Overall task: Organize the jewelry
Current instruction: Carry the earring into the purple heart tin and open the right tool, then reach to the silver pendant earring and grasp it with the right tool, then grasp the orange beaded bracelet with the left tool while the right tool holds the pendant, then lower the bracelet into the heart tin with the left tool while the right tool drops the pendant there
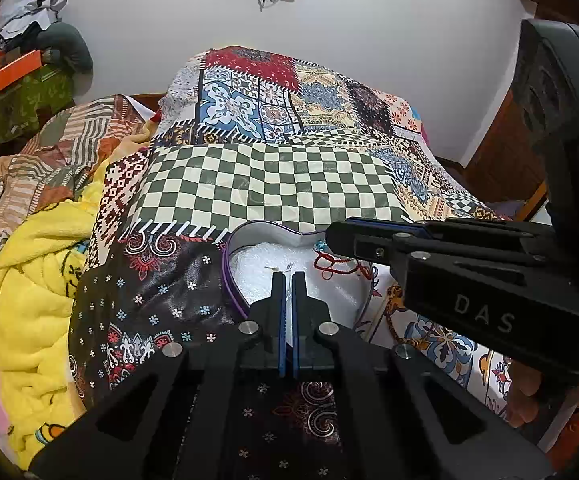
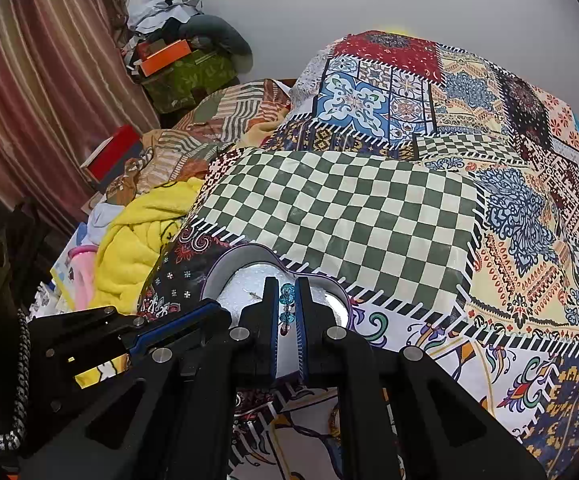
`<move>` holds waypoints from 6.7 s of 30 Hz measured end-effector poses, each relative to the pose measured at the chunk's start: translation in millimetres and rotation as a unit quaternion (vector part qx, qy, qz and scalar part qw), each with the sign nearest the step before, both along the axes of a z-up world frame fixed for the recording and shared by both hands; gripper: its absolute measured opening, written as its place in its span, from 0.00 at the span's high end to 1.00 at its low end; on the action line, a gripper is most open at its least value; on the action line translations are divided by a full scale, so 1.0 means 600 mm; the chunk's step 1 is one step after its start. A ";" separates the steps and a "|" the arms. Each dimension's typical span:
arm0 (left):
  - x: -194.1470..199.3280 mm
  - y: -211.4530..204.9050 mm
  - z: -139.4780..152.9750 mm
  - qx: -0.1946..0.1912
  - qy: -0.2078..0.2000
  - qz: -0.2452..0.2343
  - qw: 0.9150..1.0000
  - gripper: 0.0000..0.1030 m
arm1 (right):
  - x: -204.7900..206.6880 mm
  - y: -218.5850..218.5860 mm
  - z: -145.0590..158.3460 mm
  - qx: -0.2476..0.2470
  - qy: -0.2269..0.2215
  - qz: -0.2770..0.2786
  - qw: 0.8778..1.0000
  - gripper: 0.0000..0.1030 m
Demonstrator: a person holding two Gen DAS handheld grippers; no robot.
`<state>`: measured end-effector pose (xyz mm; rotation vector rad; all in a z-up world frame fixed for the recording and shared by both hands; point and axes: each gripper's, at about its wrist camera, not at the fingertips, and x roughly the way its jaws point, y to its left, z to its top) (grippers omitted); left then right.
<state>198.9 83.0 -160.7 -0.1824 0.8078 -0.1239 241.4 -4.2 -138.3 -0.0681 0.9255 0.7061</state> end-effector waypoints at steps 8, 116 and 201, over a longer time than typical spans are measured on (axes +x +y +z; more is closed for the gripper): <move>-0.002 0.000 0.008 0.004 -0.003 0.004 1.000 0.99 | -0.001 0.003 0.003 -0.004 0.010 0.016 1.000 0.92; 0.033 -0.209 -0.067 0.072 0.087 -0.078 0.991 0.44 | -0.092 -0.323 -0.034 0.004 0.018 -0.154 0.988 0.86; 0.007 -0.003 0.013 0.010 0.004 0.020 1.000 0.85 | -0.003 -0.033 -0.004 0.003 -0.008 -0.005 1.000 0.86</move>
